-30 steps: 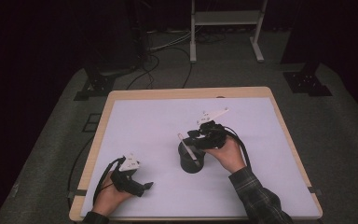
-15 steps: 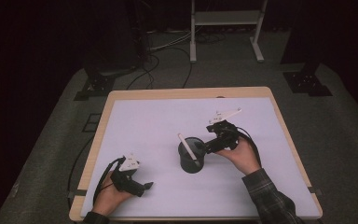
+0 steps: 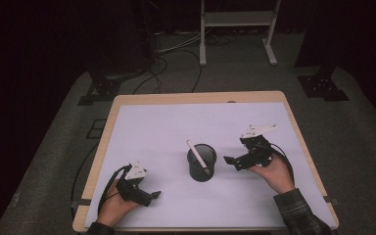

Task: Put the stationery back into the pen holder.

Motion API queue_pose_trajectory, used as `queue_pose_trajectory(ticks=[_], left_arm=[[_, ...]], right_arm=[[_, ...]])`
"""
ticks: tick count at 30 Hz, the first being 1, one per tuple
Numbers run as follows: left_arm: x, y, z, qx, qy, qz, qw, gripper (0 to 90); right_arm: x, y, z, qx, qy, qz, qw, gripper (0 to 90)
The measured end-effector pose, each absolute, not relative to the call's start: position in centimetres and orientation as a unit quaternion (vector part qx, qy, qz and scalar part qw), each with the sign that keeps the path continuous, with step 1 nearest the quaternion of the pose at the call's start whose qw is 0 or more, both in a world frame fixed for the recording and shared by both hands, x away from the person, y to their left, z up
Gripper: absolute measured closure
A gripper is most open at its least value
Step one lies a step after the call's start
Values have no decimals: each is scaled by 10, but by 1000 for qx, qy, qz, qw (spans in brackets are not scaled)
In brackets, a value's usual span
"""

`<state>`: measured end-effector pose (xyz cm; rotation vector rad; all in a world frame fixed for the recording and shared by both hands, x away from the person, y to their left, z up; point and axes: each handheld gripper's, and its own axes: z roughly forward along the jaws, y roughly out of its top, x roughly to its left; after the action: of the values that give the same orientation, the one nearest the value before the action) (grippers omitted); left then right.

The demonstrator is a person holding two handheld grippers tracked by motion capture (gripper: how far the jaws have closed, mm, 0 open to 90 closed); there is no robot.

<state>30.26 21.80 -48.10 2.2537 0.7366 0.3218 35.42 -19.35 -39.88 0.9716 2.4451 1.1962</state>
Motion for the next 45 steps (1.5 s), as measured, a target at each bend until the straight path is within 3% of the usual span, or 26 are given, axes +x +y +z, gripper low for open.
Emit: queue_pose_trajectory(ticks=[45], left_arm=[[303,218,-481,878,285,125,364,0]], right_arm=[[291,-304,-483,418,826,340,166,7]])
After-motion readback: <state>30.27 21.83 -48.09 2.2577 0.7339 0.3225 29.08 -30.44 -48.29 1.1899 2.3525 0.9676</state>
